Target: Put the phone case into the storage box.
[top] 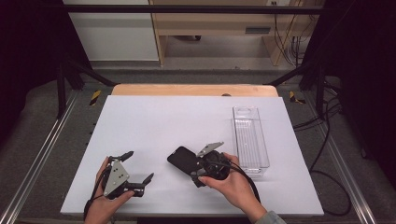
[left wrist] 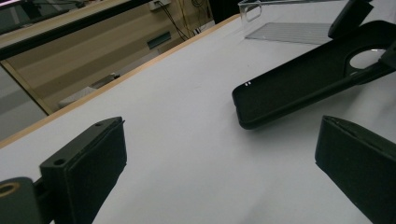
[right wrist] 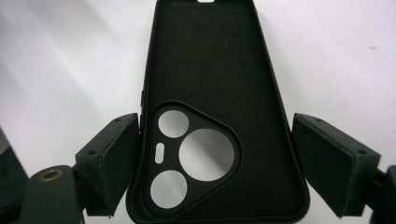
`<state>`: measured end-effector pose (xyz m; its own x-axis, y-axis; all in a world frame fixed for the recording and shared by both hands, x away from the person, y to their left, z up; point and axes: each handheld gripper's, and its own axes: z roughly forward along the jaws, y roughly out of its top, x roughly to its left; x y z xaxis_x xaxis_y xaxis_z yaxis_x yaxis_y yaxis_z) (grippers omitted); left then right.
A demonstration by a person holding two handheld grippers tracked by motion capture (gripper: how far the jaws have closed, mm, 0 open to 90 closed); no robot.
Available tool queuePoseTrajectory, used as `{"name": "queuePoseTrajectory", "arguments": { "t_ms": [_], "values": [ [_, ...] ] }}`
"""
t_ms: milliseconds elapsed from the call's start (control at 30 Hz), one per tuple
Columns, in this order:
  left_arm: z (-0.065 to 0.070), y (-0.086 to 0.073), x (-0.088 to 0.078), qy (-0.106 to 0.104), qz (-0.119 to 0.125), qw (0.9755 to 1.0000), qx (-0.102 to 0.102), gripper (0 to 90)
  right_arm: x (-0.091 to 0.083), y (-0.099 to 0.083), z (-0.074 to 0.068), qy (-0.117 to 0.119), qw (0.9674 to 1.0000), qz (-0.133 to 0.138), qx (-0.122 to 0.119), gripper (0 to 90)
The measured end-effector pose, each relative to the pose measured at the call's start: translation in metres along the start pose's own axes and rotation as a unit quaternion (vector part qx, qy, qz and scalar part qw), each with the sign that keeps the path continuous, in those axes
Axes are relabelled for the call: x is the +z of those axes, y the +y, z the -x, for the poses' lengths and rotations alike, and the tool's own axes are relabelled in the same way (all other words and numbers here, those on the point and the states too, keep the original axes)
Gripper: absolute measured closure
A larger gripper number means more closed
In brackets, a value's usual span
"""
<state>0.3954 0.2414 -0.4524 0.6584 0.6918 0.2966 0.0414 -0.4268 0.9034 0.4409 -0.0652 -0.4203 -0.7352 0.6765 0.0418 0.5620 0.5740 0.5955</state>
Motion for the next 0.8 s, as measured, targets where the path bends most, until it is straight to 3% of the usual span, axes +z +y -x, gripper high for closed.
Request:
{"name": "queuePoseTrajectory", "arguments": {
  "t_ms": [200, 333, 400, 533, 733, 800],
  "values": [
    [0.015, 0.008, 0.014, 0.010, -0.011, 0.9980, 0.061, 9.0, -0.008, 0.018, 0.000, 0.012, 0.9999, -0.007, -0.008, 17.8],
    [0.024, 0.010, 0.024, 0.017, -0.021, 0.9941, 0.105, 14.6, -0.013, 0.031, -0.002, 0.019, 0.9995, -0.014, -0.021, 17.8],
    [0.029, 0.012, 0.028, 0.023, -0.025, 0.9906, 0.133, 15.9, -0.014, 0.036, -0.005, 0.024, 0.9993, -0.018, -0.024, 17.8],
    [0.035, 0.015, 0.036, 0.026, -0.022, 0.9864, 0.161, 22.0, -0.012, 0.046, -0.009, 0.039, 0.9987, -0.020, -0.028, 17.8],
    [0.042, 0.016, 0.039, 0.034, -0.029, 0.9746, 0.220, 33.4, -0.010, 0.056, -0.019, 0.053, 0.9974, -0.028, -0.039, 17.8],
    [0.042, 0.017, 0.038, 0.038, -0.024, 0.9749, 0.218, 37.3, -0.011, 0.058, -0.021, 0.060, 0.9969, -0.028, -0.041, 17.7]
  ]
}}
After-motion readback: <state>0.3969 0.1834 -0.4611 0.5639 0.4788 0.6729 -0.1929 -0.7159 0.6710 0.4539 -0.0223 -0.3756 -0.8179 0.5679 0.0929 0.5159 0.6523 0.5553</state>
